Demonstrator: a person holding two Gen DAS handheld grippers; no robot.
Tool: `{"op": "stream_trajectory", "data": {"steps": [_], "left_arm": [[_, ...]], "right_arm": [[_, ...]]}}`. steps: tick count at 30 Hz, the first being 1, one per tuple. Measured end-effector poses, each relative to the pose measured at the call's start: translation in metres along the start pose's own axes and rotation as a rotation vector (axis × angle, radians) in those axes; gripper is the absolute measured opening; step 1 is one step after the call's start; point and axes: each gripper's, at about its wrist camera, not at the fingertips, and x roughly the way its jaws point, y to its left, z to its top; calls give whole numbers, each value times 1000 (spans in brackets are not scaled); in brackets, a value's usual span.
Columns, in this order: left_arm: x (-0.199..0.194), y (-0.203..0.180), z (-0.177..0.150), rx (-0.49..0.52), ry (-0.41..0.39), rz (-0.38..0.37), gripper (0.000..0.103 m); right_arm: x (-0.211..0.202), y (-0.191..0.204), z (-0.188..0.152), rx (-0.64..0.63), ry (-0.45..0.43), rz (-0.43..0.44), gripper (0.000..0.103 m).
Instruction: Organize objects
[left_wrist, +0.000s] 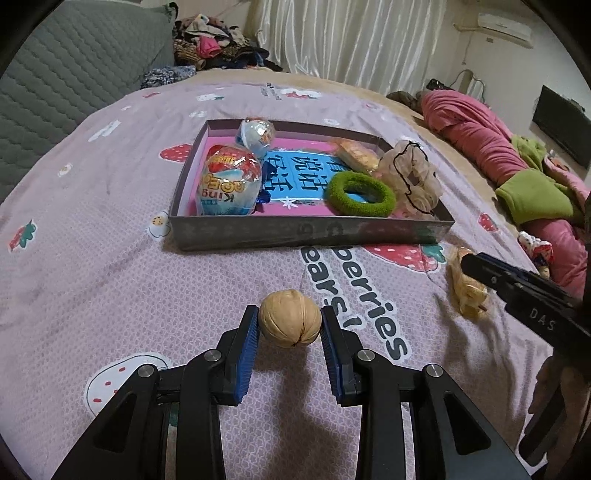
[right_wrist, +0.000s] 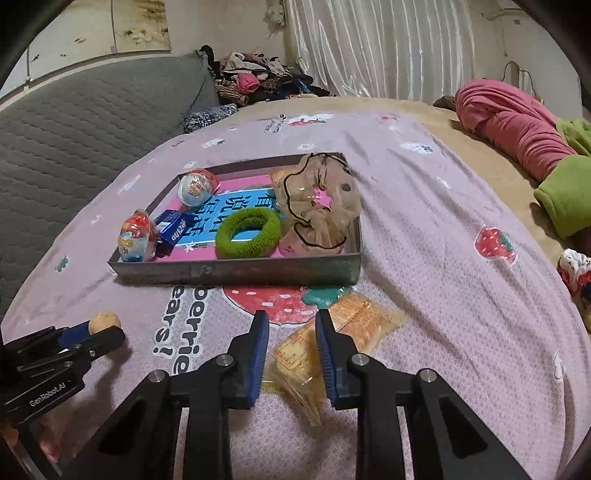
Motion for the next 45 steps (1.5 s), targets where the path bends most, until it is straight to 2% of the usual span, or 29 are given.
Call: {"op": "stream_trajectory", "data": {"steps": [9, 23, 45], "left_arm": [[-6, -5, -1, 16, -4, -1, 34], [-47, -16, 16, 28, -67, 18, 34], [-120, -36, 40, 63, -168, 61, 34]], "right_arm": [[3, -5, -1, 27, 18, 9, 7], [-31, 0, 14, 6, -29, 2, 7], [-108, 18, 40, -40, -145, 12, 7]]}}
